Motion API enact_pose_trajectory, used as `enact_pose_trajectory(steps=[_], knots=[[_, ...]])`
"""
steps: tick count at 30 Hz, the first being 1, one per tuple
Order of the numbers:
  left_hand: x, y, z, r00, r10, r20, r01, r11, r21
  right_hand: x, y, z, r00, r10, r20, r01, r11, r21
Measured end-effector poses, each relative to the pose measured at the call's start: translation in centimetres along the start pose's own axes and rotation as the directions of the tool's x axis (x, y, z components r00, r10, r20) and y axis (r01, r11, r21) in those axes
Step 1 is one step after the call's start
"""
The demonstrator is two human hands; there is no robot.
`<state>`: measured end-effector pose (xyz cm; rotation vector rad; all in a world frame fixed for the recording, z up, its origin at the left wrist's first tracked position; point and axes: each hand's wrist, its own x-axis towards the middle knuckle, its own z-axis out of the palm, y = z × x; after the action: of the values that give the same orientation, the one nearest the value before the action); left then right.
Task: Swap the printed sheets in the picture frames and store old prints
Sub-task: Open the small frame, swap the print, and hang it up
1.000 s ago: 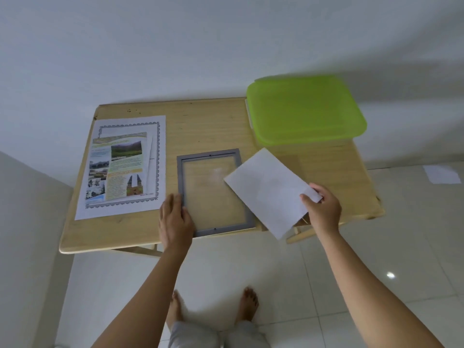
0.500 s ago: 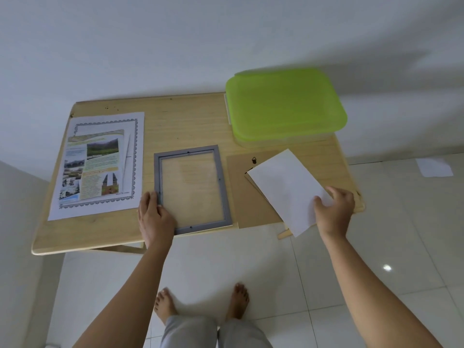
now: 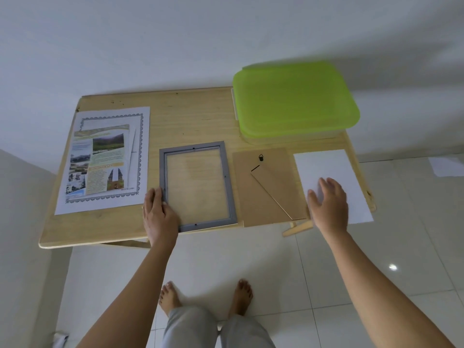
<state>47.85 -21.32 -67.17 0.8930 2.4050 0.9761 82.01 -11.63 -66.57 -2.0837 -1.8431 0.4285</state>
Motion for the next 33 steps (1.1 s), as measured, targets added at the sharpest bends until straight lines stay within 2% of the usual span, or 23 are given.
enact_pose_trajectory(steps=[4, 11, 24, 29, 33], knots=[[0.0, -0.1, -0.1, 1.0, -0.001, -0.007, 0.001, 1.0, 0.0, 1.5, 0.3, -0.8, 0.996, 0.084, -0.025, -0.084, 0.996, 0.011], [0.2, -0.2, -0.2, 1.0, 0.001, 0.008, -0.001, 1.0, -0.003, 0.3, -0.9, 0.4, 0.998, -0.056, -0.036, 0.057, 0.998, 0.038], [1.0, 0.4, -1.7, 0.995, 0.038, 0.095, -0.051, 0.989, 0.14, 0.9, -2.8, -0.6, 1.0, -0.001, -0.002, 0.002, 0.993, 0.115], [2.7, 0.7, -3.8, 0.981, 0.123, 0.151, -0.145, 0.979, 0.143, -0.6, -8.9, 0.0, 0.992, -0.126, 0.004, 0.124, 0.982, 0.14], [5.0, 0.2, -6.8, 0.978, 0.193, 0.076, -0.202, 0.971, 0.127, -2.8, -16.3, 2.4, 0.964, -0.266, 0.03, 0.256, 0.949, 0.182]])
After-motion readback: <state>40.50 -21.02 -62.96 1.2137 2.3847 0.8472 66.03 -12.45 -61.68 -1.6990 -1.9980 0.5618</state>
